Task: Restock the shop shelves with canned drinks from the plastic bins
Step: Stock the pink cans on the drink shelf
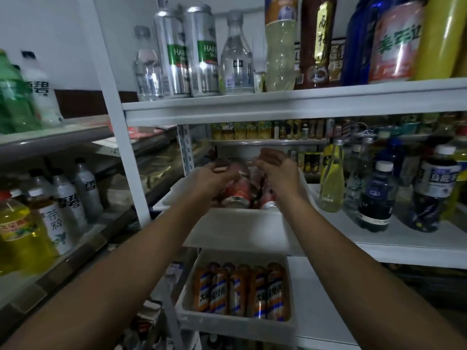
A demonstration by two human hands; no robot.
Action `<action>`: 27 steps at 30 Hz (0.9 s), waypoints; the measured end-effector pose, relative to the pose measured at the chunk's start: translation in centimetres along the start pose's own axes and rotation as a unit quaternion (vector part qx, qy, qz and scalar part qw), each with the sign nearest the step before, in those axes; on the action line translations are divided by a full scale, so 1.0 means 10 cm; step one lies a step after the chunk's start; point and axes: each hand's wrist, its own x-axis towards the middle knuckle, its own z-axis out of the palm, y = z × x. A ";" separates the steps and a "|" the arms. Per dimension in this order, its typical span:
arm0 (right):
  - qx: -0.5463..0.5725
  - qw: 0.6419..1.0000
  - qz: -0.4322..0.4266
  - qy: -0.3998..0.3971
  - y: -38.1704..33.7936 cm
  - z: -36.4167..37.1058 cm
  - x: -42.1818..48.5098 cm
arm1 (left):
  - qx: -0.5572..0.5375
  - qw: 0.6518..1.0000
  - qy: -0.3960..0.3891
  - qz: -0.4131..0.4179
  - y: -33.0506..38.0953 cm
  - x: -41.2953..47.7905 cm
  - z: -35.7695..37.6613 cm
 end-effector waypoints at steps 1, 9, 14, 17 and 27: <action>-0.004 1.000 -0.004 -0.003 0.00 0.01 -0.01 | -0.042 0.999 0.010 0.006 0.02 0.00 -0.04; 0.018 0.992 0.002 -0.126 -0.18 0.08 -0.16 | -0.176 0.981 -0.039 0.074 0.28 -0.11 -0.26; 0.052 0.975 0.025 -0.214 -0.27 0.17 -0.27 | -0.194 0.974 -0.066 0.096 0.32 -0.14 -0.33; 0.033 0.987 -0.016 -0.157 -0.39 0.34 -0.29 | -0.128 0.984 -0.027 0.123 0.32 -0.13 -0.48; 0.075 0.968 -0.042 -0.236 -0.40 1.37 -0.66 | -0.167 0.981 0.092 0.027 0.31 -0.65 -1.50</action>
